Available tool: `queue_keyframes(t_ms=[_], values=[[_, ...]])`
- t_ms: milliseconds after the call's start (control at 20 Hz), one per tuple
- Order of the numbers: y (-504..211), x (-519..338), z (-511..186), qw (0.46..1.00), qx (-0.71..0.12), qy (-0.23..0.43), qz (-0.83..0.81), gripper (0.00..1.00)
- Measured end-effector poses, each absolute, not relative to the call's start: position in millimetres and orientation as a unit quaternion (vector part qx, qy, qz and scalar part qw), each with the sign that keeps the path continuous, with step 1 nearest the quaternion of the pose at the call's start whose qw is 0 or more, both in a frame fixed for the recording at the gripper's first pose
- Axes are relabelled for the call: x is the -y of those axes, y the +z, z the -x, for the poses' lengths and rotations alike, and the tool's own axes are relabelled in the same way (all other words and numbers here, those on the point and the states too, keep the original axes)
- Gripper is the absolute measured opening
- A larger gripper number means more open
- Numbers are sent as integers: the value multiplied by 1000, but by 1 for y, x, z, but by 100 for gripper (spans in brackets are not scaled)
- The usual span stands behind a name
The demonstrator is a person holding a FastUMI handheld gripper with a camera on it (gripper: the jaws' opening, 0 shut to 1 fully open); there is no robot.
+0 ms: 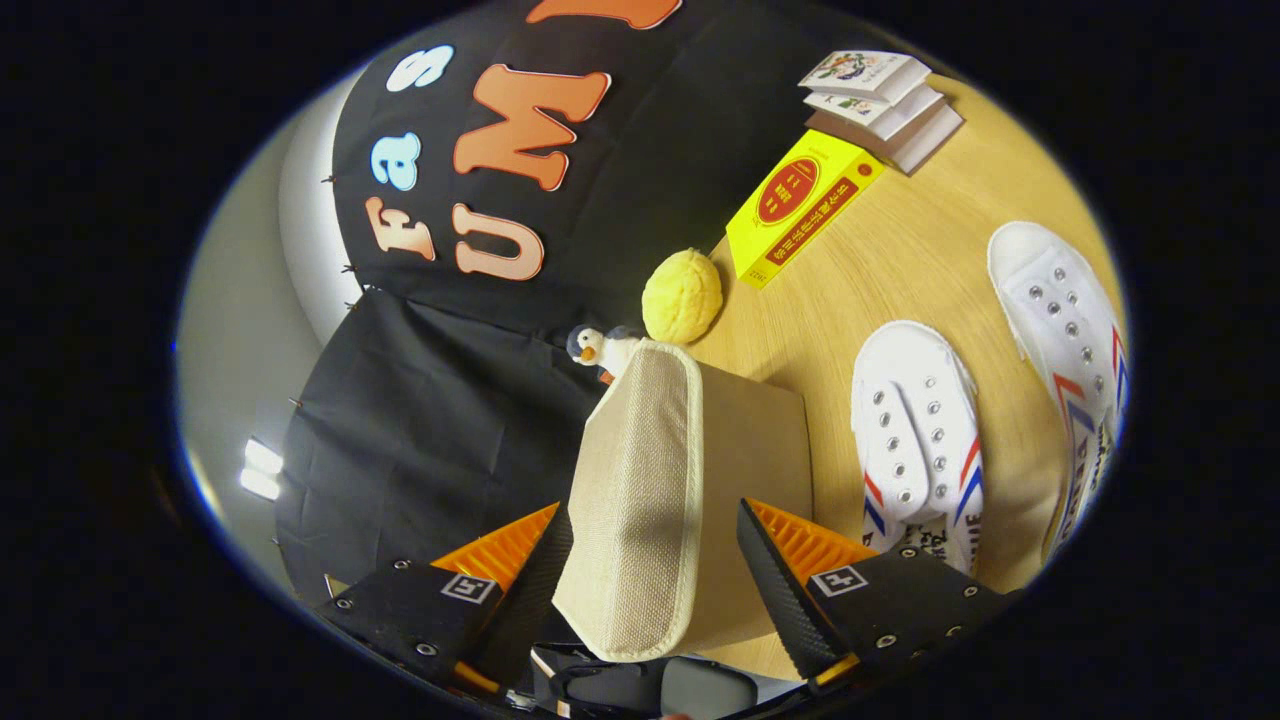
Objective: Open the storage box then place both shoes into the box .Put the left shoe in first, then the right shoe, with the right side of both shoes facing outward in a uniform manner.
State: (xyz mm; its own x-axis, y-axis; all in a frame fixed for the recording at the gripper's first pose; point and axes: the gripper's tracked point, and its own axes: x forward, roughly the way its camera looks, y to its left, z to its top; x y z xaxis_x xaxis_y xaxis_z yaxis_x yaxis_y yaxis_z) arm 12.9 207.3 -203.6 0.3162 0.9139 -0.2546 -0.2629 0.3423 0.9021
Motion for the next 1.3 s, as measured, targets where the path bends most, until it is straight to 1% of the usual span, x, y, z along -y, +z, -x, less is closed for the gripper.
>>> queue_keyframes(t_ms=[400, 550, 650, 700, 800, 850, 900, 950, 1000, 1050, 1200, 1300], values=[[-202, -228, -6, 655, -432, 424, -452, 98], [-199, -225, -7, 649, -431, 424, -462, 95], [-201, -222, -6, 646, -440, 416, -465, 86], [-197, -222, -5, 641, -441, 416, -471, 72], [-185, -219, -6, 636, -432, 420, -482, 49], [-177, -217, -6, 634, -426, 425, -485, 43], [-169, -217, -4, 633, -421, 432, -486, 33], [-160, -216, -3, 633, -417, 438, -483, 30], [-152, -217, 0, 636, -412, 444, -477, 23], [-143, -218, 1, 642, -407, 449, -471, 21], [-110, -222, 3, 658, -385, 457, -459, 10], [-93, -230, 6, 671, -374, 462, -444, 6]])
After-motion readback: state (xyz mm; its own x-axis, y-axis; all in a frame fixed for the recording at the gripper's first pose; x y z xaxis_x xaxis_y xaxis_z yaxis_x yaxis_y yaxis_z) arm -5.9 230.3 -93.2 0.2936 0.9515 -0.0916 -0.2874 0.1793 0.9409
